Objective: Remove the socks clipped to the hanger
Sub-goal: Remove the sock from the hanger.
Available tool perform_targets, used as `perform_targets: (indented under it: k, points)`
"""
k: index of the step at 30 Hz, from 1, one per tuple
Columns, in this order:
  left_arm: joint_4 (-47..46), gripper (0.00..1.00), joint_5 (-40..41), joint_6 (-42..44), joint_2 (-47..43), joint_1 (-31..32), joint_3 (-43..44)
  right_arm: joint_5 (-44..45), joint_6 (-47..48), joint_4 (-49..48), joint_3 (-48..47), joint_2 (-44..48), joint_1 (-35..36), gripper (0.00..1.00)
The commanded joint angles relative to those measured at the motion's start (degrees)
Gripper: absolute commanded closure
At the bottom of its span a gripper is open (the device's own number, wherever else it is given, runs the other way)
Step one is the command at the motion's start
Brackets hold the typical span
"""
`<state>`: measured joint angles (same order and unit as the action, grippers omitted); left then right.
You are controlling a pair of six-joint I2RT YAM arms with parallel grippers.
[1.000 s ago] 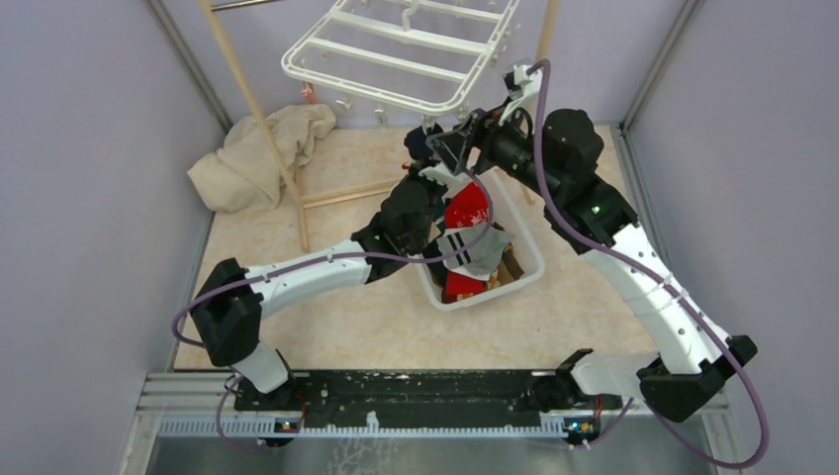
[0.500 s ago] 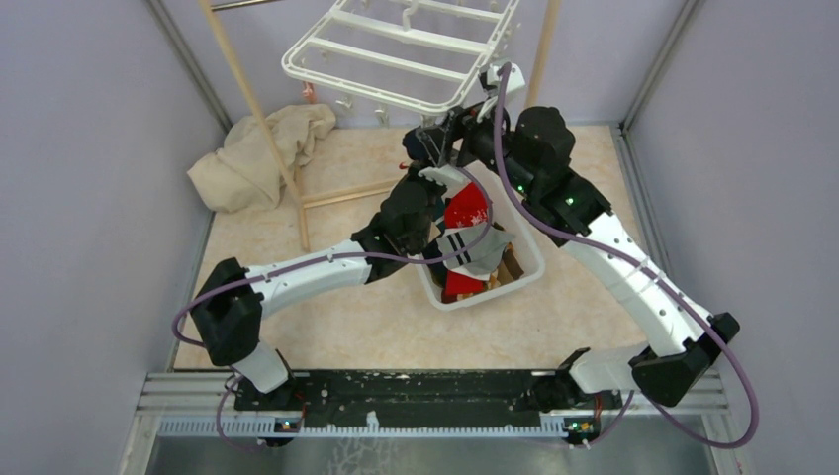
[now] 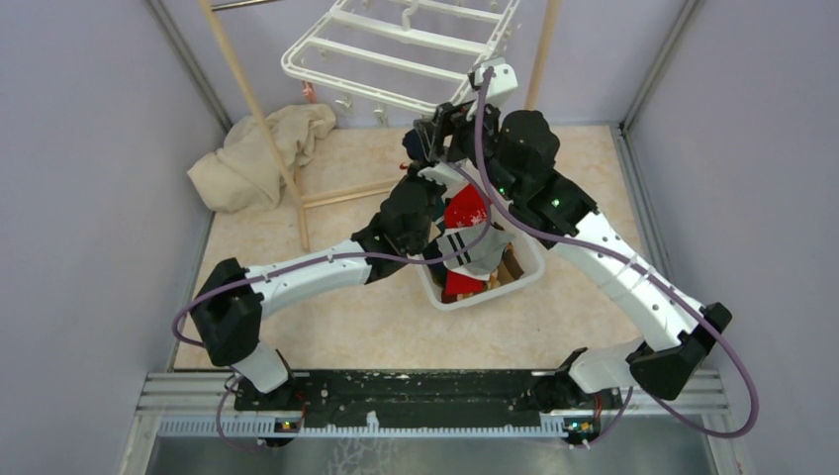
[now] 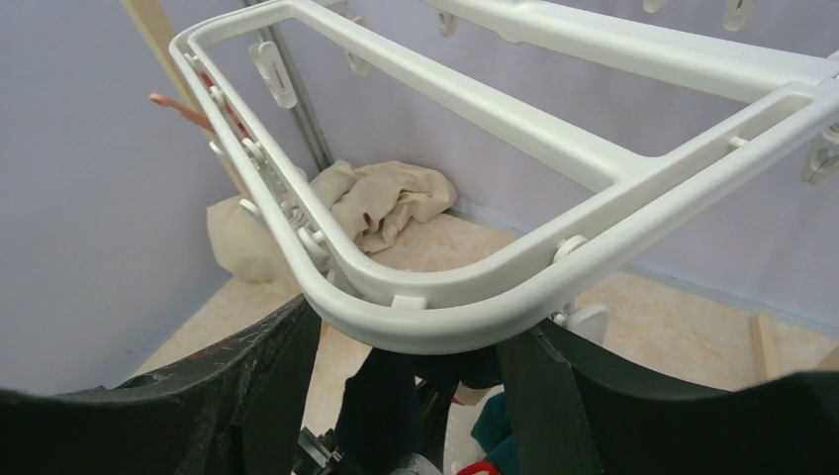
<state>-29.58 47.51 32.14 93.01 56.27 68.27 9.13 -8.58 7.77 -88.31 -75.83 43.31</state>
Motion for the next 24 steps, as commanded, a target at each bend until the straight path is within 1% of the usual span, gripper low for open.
perform_targets:
  k: [1,14,16,19,22,24]
  points:
    - [-0.7,0.93,-0.2,-0.1,-0.5,0.5,-0.3,2.1,0.3,-3.0,-2.5,-1.6,1.2,0.35]
    - [-1.0,0.94,-0.6,0.9,-0.5,0.5,-1.0,2.9,0.8,-7.3,-1.4,-2.9,1.5,0.35]
    - [-1.0,0.94,-0.7,0.9,-0.5,0.5,-1.0,2.3,1.1,-9.0,-0.6,-2.4,1.6,0.38]
    - [-0.9,0.94,-0.7,0.7,-0.4,0.5,-1.2,1.3,1.1,-11.1,0.8,-1.8,1.6,0.44]
    - [-0.7,0.94,-1.0,0.4,-0.5,0.6,-1.2,-0.3,1.4,-13.2,2.0,-1.5,1.6,0.44]
    - [-0.5,0.94,-1.1,0.4,-0.6,0.6,-1.3,-1.4,1.7,-14.5,2.6,-1.6,1.7,0.40]
